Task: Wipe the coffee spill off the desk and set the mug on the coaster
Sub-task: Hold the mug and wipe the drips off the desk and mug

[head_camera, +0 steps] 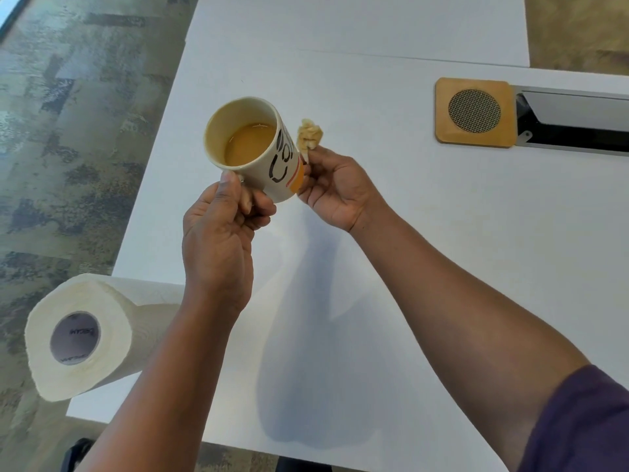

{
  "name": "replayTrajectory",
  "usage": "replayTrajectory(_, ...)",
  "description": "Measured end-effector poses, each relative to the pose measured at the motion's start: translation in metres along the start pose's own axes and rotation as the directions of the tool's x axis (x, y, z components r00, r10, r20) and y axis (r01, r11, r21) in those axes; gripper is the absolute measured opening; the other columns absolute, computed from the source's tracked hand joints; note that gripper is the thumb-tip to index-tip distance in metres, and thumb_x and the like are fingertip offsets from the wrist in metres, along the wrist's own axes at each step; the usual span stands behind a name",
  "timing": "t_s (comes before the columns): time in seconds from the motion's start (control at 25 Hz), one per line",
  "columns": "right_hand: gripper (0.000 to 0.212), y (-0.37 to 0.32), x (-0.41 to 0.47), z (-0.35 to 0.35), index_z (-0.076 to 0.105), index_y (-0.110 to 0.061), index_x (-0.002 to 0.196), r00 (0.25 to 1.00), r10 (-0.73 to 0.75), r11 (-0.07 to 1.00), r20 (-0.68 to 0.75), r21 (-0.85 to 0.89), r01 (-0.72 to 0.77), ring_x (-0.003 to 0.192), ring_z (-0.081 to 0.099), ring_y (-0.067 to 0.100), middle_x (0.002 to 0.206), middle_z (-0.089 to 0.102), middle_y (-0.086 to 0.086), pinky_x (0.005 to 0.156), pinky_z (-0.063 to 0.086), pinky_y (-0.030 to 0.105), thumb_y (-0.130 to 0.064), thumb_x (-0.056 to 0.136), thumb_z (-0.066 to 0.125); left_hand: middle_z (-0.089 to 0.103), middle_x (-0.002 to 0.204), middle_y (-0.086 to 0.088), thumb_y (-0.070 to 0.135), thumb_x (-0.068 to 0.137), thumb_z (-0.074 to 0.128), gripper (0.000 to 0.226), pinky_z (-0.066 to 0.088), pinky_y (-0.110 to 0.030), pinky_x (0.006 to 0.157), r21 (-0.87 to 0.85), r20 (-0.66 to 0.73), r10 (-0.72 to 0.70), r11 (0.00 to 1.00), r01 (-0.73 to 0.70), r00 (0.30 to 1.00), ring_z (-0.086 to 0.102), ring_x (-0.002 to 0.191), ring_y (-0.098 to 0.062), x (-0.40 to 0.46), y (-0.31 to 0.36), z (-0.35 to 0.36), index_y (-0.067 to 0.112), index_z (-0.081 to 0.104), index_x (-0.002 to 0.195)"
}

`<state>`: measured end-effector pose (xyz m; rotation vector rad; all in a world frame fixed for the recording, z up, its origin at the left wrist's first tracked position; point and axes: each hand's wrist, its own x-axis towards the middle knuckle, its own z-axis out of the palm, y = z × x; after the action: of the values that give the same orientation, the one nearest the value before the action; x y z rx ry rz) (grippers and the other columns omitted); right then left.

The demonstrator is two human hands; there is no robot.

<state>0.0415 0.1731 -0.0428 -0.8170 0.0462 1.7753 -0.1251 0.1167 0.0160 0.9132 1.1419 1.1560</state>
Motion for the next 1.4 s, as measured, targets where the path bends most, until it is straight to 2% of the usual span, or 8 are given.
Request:
replayTrajectory(0.12,0.012,-0.017,-0.005,-0.018,0.063,-0.007,0.091,0.999,-0.045,0.999,-0.013,0.015,0.045,0.064,0.054,0.012,0.081,0.06,0.007,0.061,0.046,0.021,-0.003,0.097,0.053,0.064,0.071,0.0,0.027,0.107,0.043,0.04,0.048,-0.034,0.079,-0.006,-0.02,-0.008,1.0,0.008,1.0,0.059,0.076,-0.019,0.001,-0.004,-0.005,0.018,0.053,0.069)
replayTrajectory(0.52,0.015,-0.013,-0.025,-0.062,0.065,-0.009,0.093,0.994,-0.02,0.999,-0.104,-0.036,0.016,0.066,0.056,0.014,0.084,0.062,0.007,0.06,0.048,0.022,-0.001,0.096,0.053,0.063,0.073,0.002,0.027,0.108,0.044,0.041,0.04,-0.03,0.078,-0.081,-0.041,0.002,0.997,-0.005,0.999,0.053,0.077,-0.016,0.015,-0.019,-0.004,0.02,0.054,0.069)
replayTrajectory(0.72,0.014,-0.01,-0.025,-0.065,0.068,-0.011,0.1,0.988,-0.01,0.992,-0.151,-0.124,-0.009,0.071,0.059,0.015,0.084,0.065,0.005,0.063,0.049,0.023,-0.002,0.095,0.058,0.064,0.079,0.002,0.033,0.107,0.043,0.04,0.036,-0.029,0.076,-0.041,-0.064,-0.053,0.998,0.05,0.997,0.049,0.08,-0.015,0.024,-0.034,-0.002,0.022,0.054,0.07)
replayTrajectory(0.92,0.013,-0.007,-0.026,-0.069,0.067,-0.011,0.099,0.983,-0.014,0.988,-0.183,-0.152,-0.014,0.07,0.059,0.014,0.081,0.067,0.003,0.063,0.048,0.023,-0.002,0.095,0.059,0.07,0.086,0.012,0.035,0.109,0.039,0.051,0.035,-0.033,0.09,0.109,-0.081,-0.122,0.985,0.131,0.989,0.056,0.098,-0.006,0.032,-0.055,-0.002,0.034,0.057,0.061)
replayTrajectory(1.04,0.013,-0.006,-0.025,-0.072,0.066,-0.011,0.099,0.981,-0.02,0.987,-0.192,-0.16,-0.012,0.069,0.058,0.014,0.081,0.066,0.004,0.062,0.048,0.023,-0.001,0.095,0.058,0.069,0.086,0.007,0.029,0.111,0.038,0.053,0.035,-0.033,0.099,0.075,-0.063,-0.142,0.986,0.146,0.988,0.05,0.104,-0.015,0.039,-0.069,-0.003,0.031,0.057,0.062)
replayTrajectory(1.16,0.014,-0.004,-0.023,-0.074,0.066,-0.01,0.098,0.982,-0.022,0.987,-0.189,-0.163,-0.009,0.068,0.058,0.015,0.081,0.066,0.004,0.061,0.048,0.023,0.0,0.094,0.058,0.069,0.087,0.004,0.027,0.111,0.038,0.046,0.034,-0.034,0.106,0.047,-0.077,-0.145,0.988,0.149,0.986,0.051,0.106,-0.017,0.048,-0.084,-0.004,0.023,0.053,0.068)
replayTrajectory(1.4,0.015,0.004,-0.018,-0.078,0.067,-0.011,0.096,0.98,-0.012,0.984,-0.199,-0.178,-0.024,0.067,0.058,0.014,0.08,0.067,0.003,0.059,0.049,0.023,0.001,0.094,0.059,0.072,0.087,0.006,0.027,0.111,0.038,0.042,0.033,-0.033,0.105,0.043,-0.086,-0.16,0.986,0.164,0.983,0.055,0.108,-0.015,0.064,-0.096,-0.008,0.02,0.051,0.072)
